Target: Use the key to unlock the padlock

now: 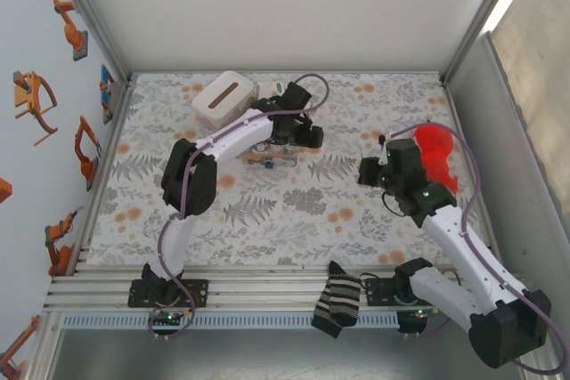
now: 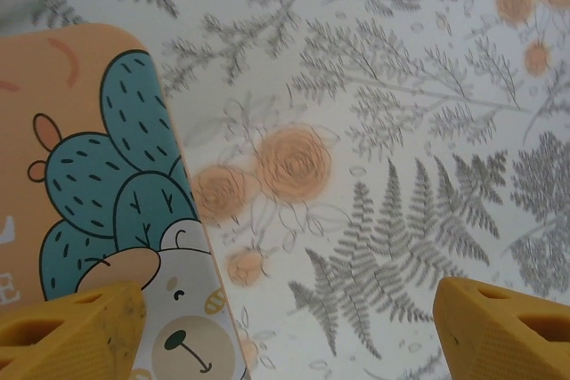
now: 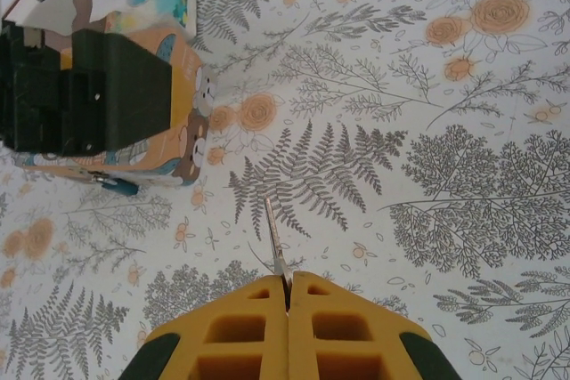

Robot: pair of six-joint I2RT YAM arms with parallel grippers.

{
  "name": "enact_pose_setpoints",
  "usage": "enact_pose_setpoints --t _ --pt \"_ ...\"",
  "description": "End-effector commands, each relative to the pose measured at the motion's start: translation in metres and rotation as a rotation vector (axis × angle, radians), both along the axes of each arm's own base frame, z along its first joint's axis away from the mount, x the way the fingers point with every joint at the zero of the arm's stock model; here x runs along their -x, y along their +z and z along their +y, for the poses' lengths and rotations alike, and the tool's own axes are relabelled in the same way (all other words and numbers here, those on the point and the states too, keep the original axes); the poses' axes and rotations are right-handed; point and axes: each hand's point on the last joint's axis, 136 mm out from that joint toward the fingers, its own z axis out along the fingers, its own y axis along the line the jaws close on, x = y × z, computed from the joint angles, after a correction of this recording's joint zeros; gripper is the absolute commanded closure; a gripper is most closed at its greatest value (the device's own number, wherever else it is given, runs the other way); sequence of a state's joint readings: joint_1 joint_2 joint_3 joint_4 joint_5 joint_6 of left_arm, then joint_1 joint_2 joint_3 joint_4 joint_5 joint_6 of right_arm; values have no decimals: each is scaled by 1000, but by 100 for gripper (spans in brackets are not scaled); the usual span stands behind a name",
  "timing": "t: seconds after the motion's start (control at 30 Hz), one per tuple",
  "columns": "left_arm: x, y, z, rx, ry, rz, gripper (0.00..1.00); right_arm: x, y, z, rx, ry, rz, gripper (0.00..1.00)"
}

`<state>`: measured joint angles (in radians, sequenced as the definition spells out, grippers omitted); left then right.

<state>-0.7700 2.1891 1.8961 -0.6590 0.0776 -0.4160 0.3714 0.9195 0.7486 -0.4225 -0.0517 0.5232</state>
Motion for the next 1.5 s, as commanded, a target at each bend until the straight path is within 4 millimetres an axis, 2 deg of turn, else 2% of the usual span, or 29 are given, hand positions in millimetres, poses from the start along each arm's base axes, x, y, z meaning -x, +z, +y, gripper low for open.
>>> enact_pose_setpoints --t 0.0,0.17,0.27,0.37,0.5,0.63,0.77,0.9,1.03,1.17,1.3,1.47 --pt "38 -13 13 -41 -38 101 15 1 -3 -1 -23 -3 7 100" --pt "53 -17 21 -20 -23 109 15 -1 -4 2 -36 7 16 100" --pt "51 -6 15 11 -31 91 15 -2 -5 6 -53 20 18 100" --pt "44 18 8 55 -42 53 14 -3 -2 11 -79 42 5 100" --pt "42 63 7 133 -47 -25 10 -3 3 21 -121 89 -20 100" --pt "45 106 34 208 4 -125 7 -5 8 36 -185 147 -41 100" --pt "57 123 80 269 95 -180 6 -11 9 49 -243 184 -24 100" --pt "77 112 131 288 204 -156 5 -18 9 70 -333 233 -1 100" --pt "94 82 161 302 290 -68 2 -23 7 98 -392 281 4 100" --pt "94 59 167 427 357 37 1 -30 -1 132 -464 325 17 100" --pt "83 51 162 505 385 73 1 -38 -10 170 -526 371 45 100" --pt "66 37 154 522 380 104 0 -54 -21 196 -549 383 69 100"
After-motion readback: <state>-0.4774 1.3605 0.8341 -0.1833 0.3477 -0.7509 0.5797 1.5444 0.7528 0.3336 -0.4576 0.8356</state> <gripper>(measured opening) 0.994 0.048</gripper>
